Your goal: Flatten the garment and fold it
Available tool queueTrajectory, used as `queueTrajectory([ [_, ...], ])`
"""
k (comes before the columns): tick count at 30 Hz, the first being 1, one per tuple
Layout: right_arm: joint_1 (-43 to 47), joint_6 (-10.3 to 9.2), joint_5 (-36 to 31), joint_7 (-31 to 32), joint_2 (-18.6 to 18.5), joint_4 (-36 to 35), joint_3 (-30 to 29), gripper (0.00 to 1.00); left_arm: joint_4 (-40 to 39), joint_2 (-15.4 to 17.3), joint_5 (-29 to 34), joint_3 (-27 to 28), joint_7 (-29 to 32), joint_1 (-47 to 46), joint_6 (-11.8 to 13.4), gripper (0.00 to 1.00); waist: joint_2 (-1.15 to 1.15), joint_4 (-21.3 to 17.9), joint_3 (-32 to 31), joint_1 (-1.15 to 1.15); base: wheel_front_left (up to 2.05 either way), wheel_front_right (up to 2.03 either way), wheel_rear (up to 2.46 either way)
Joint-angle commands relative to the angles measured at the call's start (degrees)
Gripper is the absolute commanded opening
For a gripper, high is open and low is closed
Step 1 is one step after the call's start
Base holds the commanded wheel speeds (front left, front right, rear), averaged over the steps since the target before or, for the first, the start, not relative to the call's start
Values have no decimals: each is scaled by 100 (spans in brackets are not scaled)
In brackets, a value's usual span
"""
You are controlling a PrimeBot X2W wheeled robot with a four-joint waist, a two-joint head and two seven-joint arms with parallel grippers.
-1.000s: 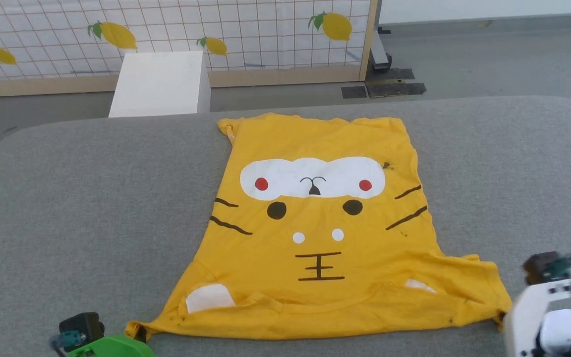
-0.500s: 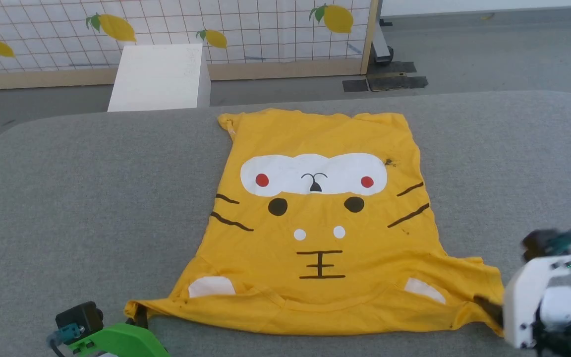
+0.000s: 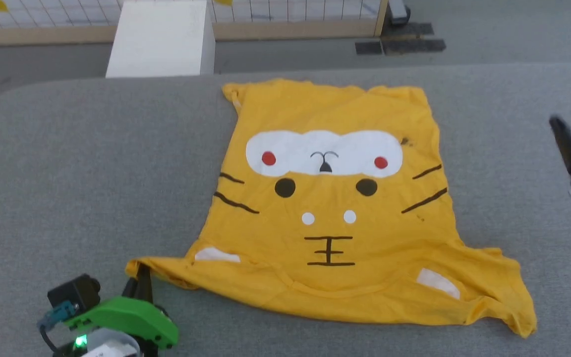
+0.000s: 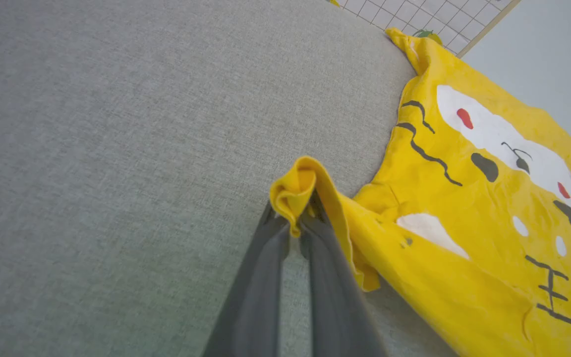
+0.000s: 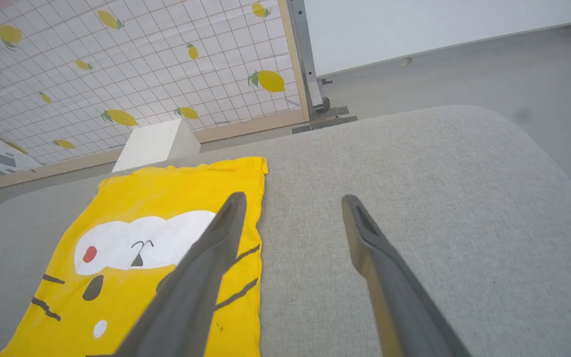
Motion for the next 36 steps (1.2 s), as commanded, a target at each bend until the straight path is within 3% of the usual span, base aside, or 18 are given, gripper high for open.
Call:
queueTrajectory([
  [1, -291, -9, -146, -112, -46, 262, 89, 100, -128, -9, 0, -15, -13, -141, -36, 0, 0, 132, 560, 0, 0, 0, 0],
  [6, -1475, -9, -677, -317, -317, 1373, 380, 100, -664, -40, 5, -117, 118, -290, 19, 0, 0, 406, 1262, 0, 0, 0, 0],
  [15, -3134, -9, -1370, 15, -704, 2914, 1273, 100, -1552, -132, -7, -338, 398, -185, 205, 0, 0, 853, 2202, 0, 0, 0, 0],
  [21, -3559, -9, -1631, 406, -915, 3541, 1808, 100, -1599, -207, -122, -410, 359, -233, 209, 0, 0, 1095, 2439, 0, 0, 0, 0],
  [27, -3521, -9, -1415, 822, -1017, 3900, 2457, 100, -1385, -234, -181, -459, 297, -262, 172, 0, 0, 1081, 2361, 0, 0, 0, 0],
  [28, -3484, -9, -1191, 789, -1143, 3881, 2758, 0, -1282, -230, -221, -444, 281, -311, 150, 0, 0, 1029, 2223, 0, 0, 0, 0],
  [36, -3463, -9, -763, -112, -1499, 3597, 2770, 0, -998, -114, -280, -419, 355, -402, 79, 0, 0, 678, 1454, 0, 0, 0, 0],
])
